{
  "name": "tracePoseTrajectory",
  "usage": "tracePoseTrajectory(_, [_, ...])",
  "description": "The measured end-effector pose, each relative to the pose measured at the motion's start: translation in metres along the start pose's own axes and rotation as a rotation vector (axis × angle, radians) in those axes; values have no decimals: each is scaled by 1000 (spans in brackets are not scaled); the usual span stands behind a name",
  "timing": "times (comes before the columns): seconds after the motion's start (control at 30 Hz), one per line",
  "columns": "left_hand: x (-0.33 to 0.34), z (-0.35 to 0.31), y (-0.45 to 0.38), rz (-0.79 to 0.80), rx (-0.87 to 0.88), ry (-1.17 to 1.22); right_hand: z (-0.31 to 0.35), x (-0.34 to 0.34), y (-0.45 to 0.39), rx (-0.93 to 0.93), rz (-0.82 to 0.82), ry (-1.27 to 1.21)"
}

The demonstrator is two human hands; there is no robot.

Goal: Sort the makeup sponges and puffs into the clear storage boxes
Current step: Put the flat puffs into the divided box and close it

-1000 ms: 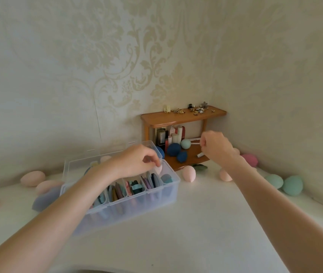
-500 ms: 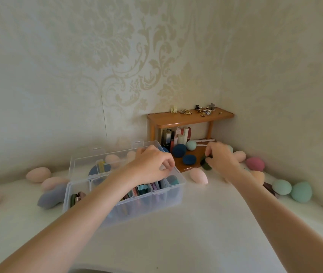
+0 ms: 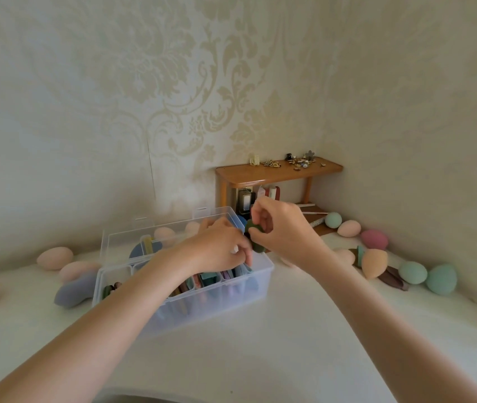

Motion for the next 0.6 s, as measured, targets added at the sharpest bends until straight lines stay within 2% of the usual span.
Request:
tracePoseTrajectory(0.1, [-1,5,-2,-12,-51,-40,10,1,0,-59,-7,69])
tracePoseTrajectory(0.23, [-2,14,-1,-38,-108,-37,-6,25,7,34,73,151])
tracePoseTrajectory(0.37, [-3,14,0,-64,-97,-19,-12,46,11,27,159,407])
tracePoseTrajectory(0.47, [-10,12,2,-131,-92,-1,-11,42,12,46,193,255])
tracePoseTrajectory(0.53, [-21,5,1,-233,-59,68,-7,21,10,20,106,214])
tracePoseTrajectory(0.6, [-32,-8,0,-346,-13,174,-20,-2,6,110,38,208])
Point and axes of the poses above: each hand's wrist, its own y-axis away from the middle knuckle, its own x-axis out of the palm, z = x × y, the point moved 8 cm from there along -y, towards the middle knuckle, and after that the axes turned 3 degrees about x, right-handed, at the moved point
